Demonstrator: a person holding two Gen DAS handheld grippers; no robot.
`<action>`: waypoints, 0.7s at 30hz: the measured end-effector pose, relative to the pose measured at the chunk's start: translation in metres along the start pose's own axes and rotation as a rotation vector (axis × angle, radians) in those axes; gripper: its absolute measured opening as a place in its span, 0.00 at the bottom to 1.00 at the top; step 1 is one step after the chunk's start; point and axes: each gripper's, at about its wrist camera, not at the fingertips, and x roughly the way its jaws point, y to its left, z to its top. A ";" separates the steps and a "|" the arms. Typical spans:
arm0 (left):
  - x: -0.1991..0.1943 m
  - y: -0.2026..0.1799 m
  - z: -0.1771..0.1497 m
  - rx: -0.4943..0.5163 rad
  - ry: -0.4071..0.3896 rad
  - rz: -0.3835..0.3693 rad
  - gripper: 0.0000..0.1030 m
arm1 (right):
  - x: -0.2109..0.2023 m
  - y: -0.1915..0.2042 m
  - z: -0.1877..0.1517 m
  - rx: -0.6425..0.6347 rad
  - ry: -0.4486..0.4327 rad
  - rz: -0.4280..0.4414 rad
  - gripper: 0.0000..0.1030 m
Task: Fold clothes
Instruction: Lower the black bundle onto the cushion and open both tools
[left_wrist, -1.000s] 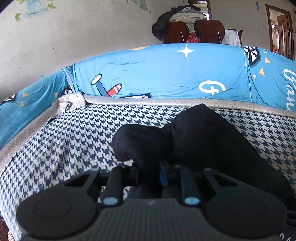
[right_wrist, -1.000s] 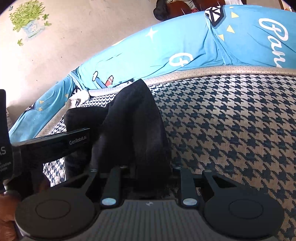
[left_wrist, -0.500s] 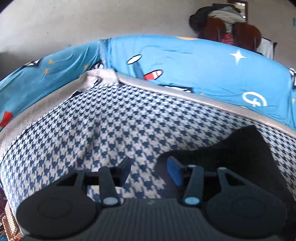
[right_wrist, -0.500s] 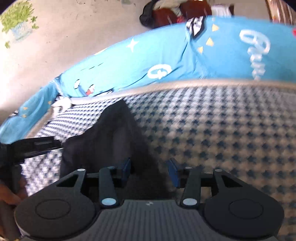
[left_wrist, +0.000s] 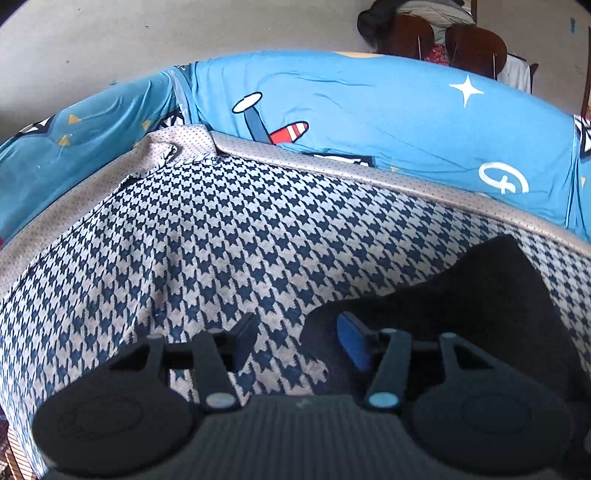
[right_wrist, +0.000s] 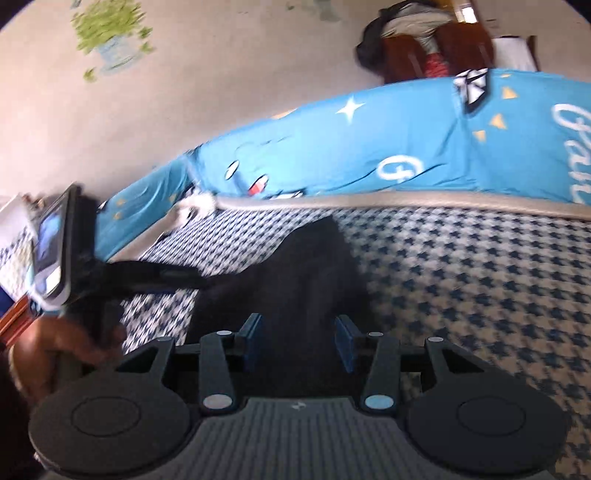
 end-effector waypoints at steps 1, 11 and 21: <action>0.003 0.001 -0.001 0.002 0.010 -0.002 0.49 | 0.004 -0.001 -0.003 -0.003 0.018 -0.009 0.42; 0.020 0.011 -0.005 0.021 0.043 0.038 0.59 | 0.018 -0.008 -0.013 -0.002 0.066 -0.061 0.41; 0.004 0.009 0.003 0.036 -0.012 0.051 0.60 | 0.005 0.008 -0.011 -0.056 0.029 -0.037 0.42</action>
